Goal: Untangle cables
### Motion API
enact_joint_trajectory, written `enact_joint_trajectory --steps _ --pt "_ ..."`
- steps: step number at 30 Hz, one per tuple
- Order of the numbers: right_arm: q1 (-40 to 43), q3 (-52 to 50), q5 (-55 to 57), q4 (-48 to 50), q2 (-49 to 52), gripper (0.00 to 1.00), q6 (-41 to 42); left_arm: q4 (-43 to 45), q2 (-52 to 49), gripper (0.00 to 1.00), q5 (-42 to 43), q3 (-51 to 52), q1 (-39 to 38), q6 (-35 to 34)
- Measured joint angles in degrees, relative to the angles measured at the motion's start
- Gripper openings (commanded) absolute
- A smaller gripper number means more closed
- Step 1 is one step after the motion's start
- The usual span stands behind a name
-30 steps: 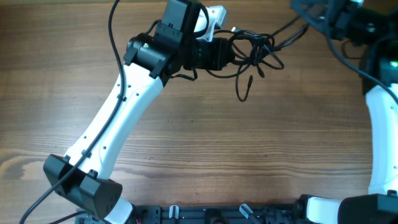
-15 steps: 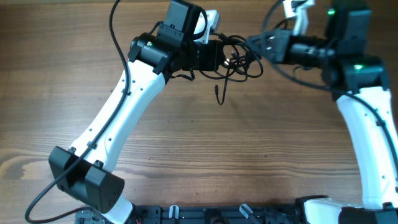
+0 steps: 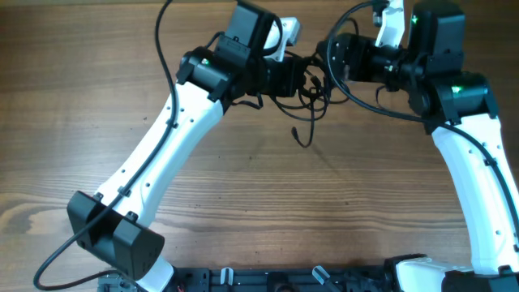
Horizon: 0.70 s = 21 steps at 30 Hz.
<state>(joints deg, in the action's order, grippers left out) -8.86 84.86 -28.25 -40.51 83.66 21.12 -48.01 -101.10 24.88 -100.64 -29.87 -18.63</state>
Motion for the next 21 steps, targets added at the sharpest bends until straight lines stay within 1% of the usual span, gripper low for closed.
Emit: enact_joint_trajectory --steps 1,3,5,7,10,14,15,16,18,19,20,21 --pt "0.0 0.0 0.17 -2.47 0.0 0.61 -0.02 1.14 0.0 0.04 -0.35 0.04 1.01 -2.12" --pt "0.0 0.0 0.26 -5.38 0.0 0.53 -0.07 3.37 0.0 0.04 -1.16 0.11 2.89 -6.82" --pt "0.0 0.0 0.26 -7.02 0.0 0.51 -0.09 5.27 -0.02 0.04 -1.51 0.11 4.37 -12.37" --pt "0.0 0.0 0.2 -7.04 0.02 0.5 -1.11 5.64 -0.02 0.04 -1.44 0.11 4.7 -16.2" --pt "-0.39 0.0 0.17 -5.95 1.46 0.5 -3.89 5.64 -0.02 0.04 0.98 0.11 4.7 -19.04" --pt "-0.48 0.0 0.07 -2.03 6.64 0.48 -6.05 5.68 -0.02 0.04 6.16 0.11 4.7 -19.89" --pt "-0.48 0.0 0.0 -0.72 8.57 0.45 -6.25 5.68 -0.02 0.04 7.5 0.11 4.7 -20.06" --pt "-0.48 0.0 -0.22 -0.11 9.77 0.36 -6.29 5.66 -0.04 0.04 8.11 0.11 4.7 -20.09" --pt "-0.61 0.0 -1.75 1.22 11.08 0.27 -6.38 5.66 -0.17 0.04 8.74 0.11 4.7 -20.11" --pt "-0.83 0.0 -2.6 1.99 11.52 0.2 -6.67 5.66 -0.22 0.04 8.9 0.11 4.7 -20.11" --pt "-0.87 0.0 -3.28 2.56 11.72 0.09 -6.86 5.66 -0.28 0.04 8.98 0.11 4.7 -20.11" --pt "-0.92 0.0 -4.04 2.95 11.74 0.04 -6.99 5.66 -0.28 0.04 9.07 0.11 4.7 -20.11"
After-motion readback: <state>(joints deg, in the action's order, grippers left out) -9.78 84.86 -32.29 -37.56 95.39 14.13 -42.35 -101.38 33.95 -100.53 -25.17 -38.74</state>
